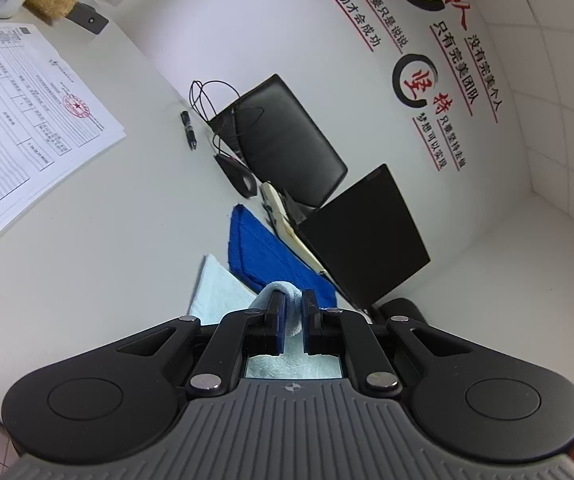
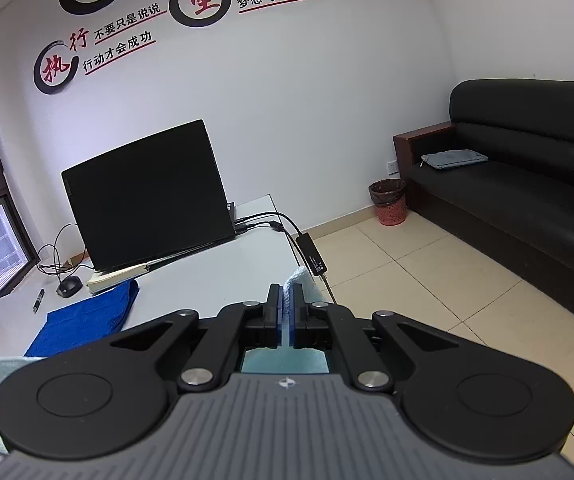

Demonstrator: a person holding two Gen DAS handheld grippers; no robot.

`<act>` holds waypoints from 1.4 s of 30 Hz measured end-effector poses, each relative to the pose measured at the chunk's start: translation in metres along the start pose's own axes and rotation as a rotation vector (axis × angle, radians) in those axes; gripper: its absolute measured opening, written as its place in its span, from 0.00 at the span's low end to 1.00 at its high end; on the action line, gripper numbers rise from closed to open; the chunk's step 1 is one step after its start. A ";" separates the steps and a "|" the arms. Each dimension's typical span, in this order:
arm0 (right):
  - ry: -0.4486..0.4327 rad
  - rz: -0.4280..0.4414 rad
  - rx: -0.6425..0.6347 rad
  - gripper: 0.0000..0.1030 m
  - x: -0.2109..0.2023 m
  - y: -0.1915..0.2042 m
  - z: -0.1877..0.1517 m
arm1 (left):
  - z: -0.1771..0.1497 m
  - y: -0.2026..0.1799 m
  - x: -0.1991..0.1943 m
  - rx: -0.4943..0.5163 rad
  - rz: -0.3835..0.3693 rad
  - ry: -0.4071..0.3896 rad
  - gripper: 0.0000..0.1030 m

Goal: Fold towel

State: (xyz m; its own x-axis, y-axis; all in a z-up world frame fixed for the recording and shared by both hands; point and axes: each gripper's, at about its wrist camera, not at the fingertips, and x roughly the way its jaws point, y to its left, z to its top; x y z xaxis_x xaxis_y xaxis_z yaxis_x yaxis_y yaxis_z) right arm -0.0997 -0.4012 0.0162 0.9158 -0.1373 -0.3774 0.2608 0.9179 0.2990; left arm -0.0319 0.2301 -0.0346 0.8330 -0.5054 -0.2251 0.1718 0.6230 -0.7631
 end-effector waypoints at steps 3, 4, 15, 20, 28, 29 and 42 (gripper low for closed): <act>0.004 -0.011 -0.016 0.03 0.014 0.005 0.004 | 0.005 -0.002 0.013 0.006 0.022 0.005 0.09; 0.005 -0.013 -0.022 0.03 0.018 0.006 0.005 | 0.006 -0.001 0.016 0.004 0.024 0.007 0.09; 0.041 -0.041 -0.040 0.03 0.065 0.012 0.011 | 0.019 0.006 0.050 0.016 0.101 0.015 0.03; 0.054 -0.046 -0.044 0.03 0.075 0.014 0.011 | 0.019 0.004 0.056 0.086 0.115 0.040 0.03; 0.083 -0.048 -0.058 0.03 0.086 0.017 0.007 | 0.022 -0.002 0.078 0.245 0.188 0.127 0.07; 0.085 -0.047 -0.060 0.03 0.087 0.017 0.007 | 0.022 -0.002 0.081 0.258 0.191 0.139 0.09; 0.099 -0.047 -0.063 0.03 0.092 0.018 0.005 | 0.022 -0.001 0.103 0.361 0.208 0.218 0.30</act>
State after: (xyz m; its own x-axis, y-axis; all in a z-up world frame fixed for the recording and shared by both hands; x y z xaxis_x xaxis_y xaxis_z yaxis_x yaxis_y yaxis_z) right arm -0.0095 -0.3994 -0.0083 0.8679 -0.1459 -0.4748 0.2800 0.9333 0.2250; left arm 0.0652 0.1910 -0.0437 0.7458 -0.4373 -0.5025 0.2169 0.8727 -0.4375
